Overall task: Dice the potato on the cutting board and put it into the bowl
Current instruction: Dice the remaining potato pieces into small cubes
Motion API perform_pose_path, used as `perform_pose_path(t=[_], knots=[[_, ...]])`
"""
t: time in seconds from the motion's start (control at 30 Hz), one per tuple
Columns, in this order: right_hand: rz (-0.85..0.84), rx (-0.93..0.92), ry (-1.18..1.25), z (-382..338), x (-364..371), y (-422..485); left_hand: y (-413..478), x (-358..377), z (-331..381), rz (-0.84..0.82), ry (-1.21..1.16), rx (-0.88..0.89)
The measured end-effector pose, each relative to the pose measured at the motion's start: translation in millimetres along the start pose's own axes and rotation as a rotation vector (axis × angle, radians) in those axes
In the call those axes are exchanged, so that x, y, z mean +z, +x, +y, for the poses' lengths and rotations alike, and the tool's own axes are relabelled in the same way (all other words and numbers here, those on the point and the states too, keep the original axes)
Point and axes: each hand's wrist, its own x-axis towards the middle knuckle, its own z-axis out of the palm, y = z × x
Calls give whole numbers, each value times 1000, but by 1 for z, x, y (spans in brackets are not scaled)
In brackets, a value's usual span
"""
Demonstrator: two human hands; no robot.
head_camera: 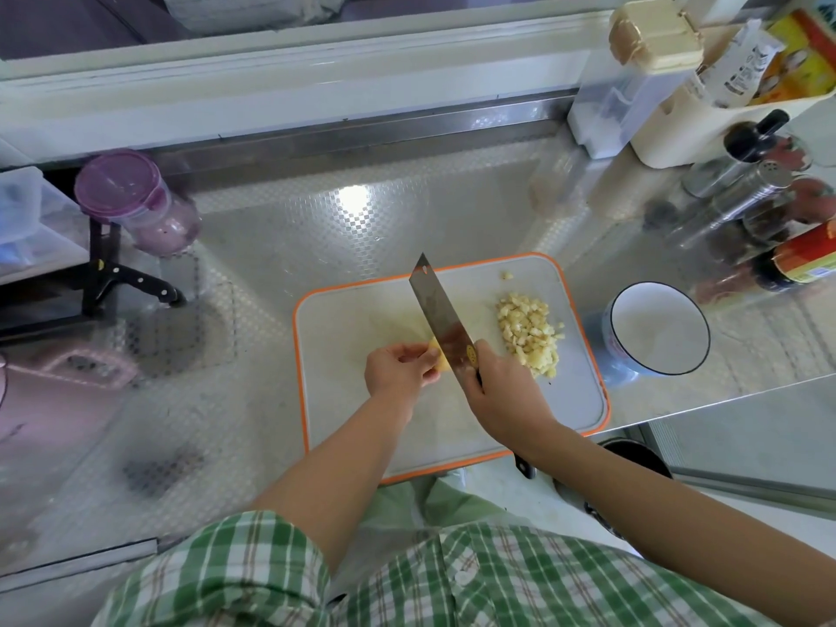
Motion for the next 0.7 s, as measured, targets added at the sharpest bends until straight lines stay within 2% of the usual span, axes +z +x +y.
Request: perform_pose_path(t=[0.5,0.7], knots=[[-3,50,-85,-6,13,12,6,1,-2,27,95,48],[-15,59,-82,-9,19,18,7,-1,-2,3,63,37]])
